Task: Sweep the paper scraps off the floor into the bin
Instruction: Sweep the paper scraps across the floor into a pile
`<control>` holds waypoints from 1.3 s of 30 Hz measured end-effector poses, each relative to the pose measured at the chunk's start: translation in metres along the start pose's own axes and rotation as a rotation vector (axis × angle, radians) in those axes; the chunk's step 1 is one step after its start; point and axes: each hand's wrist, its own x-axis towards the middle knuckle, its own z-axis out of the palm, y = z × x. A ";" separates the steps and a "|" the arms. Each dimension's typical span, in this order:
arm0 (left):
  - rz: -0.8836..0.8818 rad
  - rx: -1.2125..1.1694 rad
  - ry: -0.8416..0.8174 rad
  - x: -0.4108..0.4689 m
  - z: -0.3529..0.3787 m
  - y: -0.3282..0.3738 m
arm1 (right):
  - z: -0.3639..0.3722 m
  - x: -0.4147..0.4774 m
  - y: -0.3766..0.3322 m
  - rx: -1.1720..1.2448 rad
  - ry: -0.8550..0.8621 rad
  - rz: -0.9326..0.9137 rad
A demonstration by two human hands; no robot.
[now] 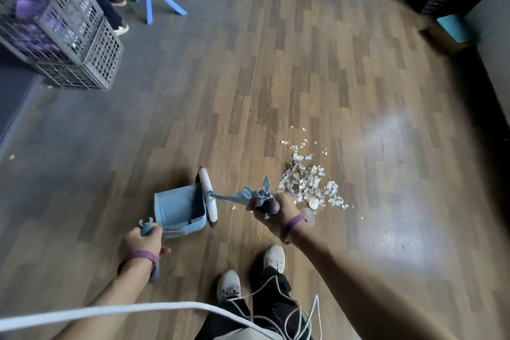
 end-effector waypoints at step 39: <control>0.018 0.047 -0.125 -0.154 0.322 0.205 | -0.339 0.047 0.181 -0.029 0.165 0.069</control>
